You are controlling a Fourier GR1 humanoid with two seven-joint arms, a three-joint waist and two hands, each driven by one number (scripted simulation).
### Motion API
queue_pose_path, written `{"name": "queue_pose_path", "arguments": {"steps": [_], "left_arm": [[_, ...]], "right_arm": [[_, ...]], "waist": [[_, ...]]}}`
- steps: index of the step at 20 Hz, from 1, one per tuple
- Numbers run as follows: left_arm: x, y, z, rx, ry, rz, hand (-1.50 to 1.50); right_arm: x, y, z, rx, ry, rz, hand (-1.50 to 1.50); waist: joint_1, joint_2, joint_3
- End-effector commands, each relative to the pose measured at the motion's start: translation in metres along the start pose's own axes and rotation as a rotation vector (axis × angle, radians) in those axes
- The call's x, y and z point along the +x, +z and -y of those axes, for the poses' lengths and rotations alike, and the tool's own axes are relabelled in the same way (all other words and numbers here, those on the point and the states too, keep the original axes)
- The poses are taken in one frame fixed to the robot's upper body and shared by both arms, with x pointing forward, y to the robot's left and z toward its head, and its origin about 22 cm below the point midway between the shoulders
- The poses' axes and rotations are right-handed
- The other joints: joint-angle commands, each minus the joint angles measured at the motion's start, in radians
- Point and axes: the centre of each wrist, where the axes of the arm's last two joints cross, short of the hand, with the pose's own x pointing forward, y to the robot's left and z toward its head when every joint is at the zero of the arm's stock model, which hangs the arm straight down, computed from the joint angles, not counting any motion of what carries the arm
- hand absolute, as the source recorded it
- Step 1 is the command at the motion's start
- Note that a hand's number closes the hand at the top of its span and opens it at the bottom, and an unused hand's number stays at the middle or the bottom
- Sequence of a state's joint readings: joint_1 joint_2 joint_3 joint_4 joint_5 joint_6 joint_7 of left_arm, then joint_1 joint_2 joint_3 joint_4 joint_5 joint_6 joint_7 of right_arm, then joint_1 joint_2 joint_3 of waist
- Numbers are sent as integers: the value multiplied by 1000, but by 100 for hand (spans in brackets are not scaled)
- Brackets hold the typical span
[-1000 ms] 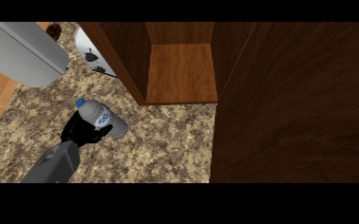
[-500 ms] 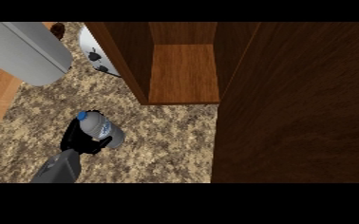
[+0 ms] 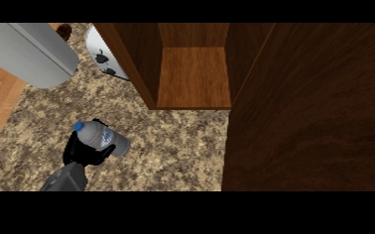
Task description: Pick up the bottled water, place it into the cabinet and close the cabinet
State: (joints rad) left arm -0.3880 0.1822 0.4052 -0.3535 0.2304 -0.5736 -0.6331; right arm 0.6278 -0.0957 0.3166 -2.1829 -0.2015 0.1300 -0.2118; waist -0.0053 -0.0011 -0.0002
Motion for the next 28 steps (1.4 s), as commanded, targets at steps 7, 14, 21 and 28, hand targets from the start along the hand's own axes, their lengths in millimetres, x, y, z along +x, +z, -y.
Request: {"name": "queue_pose_path", "arguments": {"steps": [7,14,21,28], "left_arm": [[1,-8,34,-110,66,31,150],[17,-15,84,-171,37,21,150],[42,-30,149,-201,-18,69,150],[74,-53,206,-206,-96,108,150]], "right_arm": [[-14,3,5,-6,-2,0,-150],[6,-8,-6,20,-18,0,-150],[-14,-7,6,20,-46,-14,-150],[2,-4,-9,25,-43,-19,-150]], "waist": [[14,-6,2],[13,-4,1],[4,-2,1],[0,-1,0]]}}
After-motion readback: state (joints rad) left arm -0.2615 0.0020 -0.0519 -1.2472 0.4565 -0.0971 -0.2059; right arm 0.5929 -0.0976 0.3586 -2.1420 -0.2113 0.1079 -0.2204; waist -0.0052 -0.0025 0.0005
